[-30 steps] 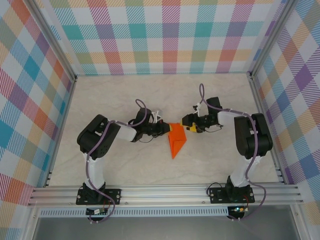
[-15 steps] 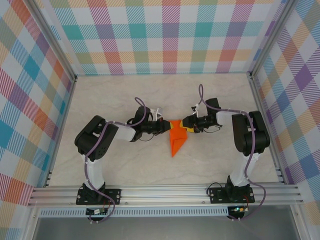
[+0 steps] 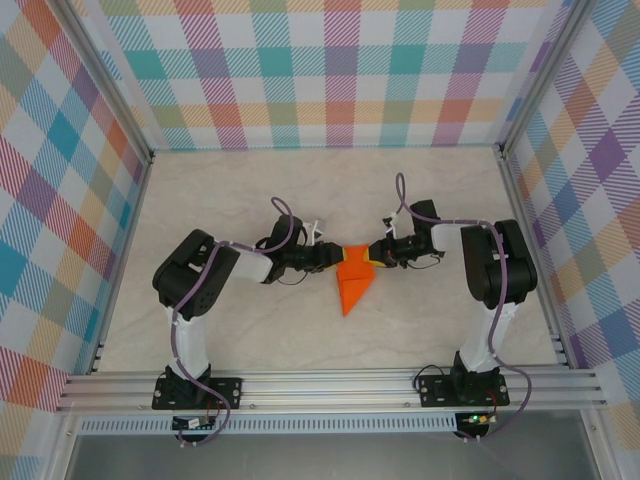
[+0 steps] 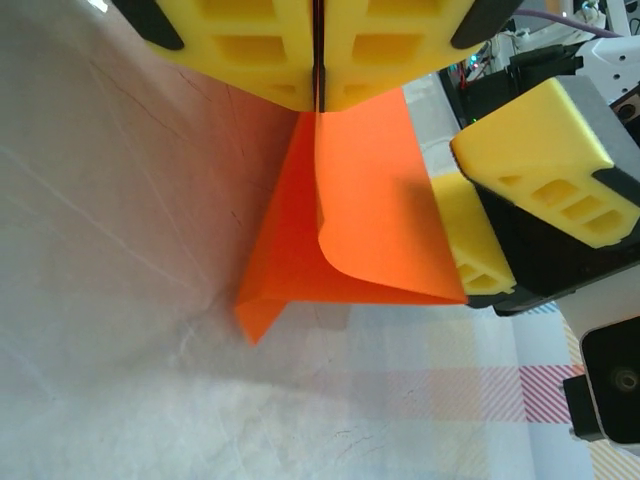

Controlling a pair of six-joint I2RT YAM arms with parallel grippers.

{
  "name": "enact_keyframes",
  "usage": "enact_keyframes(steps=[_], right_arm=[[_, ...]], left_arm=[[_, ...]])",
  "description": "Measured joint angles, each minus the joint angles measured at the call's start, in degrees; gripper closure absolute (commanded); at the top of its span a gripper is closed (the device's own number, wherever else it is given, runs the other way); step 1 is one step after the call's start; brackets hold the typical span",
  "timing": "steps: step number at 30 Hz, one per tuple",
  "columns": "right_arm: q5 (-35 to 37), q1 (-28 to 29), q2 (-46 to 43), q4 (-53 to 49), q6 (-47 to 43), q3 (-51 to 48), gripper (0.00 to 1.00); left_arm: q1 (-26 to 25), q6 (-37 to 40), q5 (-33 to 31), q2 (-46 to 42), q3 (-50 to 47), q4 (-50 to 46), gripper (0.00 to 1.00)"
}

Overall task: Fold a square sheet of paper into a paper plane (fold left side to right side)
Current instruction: Fold the wing for the fifth time at the center of the table.

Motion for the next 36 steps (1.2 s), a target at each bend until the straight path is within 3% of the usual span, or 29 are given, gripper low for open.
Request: enact_keyframes(steps=[6,12,16,20,23,29,36], right_arm=[[1.03,0.00,-0.02,-0.94,-0.39,-0.61,0.93],[1.66,0.02,-0.13,-1.57,-0.37,-0.79,0.93],[2.08,0.17,-0.59,-1.86,-0.33,-0.87,0.92],[2.64,0.59,-1.09,-2.16,-0.31,-0.87,0.92],[3.17,0.85,-1.75,-2.97,-0.15,-0.87,0.92],[3.54,1.31,-2.23,-4.24,-0.15,-0.87,0.92],[3.58,1.36,-2.23,-5.14,-0.17,-0.85,0.92]], left_arm=[[0.17,8.50,-7.17,-10.12,0.04,-15.21,0.28],[-2.69,19.71,-18.86,-27.89,1.88,-32.15,0.29],[-12.11,24.30,-25.42,-33.03,4.11,-39.95,0.30],[-22.77,26.40,-32.35,-30.91,5.73,-46.23,0.30],[-28.06,27.36,-37.55,-25.77,8.31,-50.07,0.30],[-33.18,28.92,-47.80,-14.64,16.90,-55.89,0.32],[-35.30,30.38,-55.65,-7.82,22.91,-59.32,0.40]])
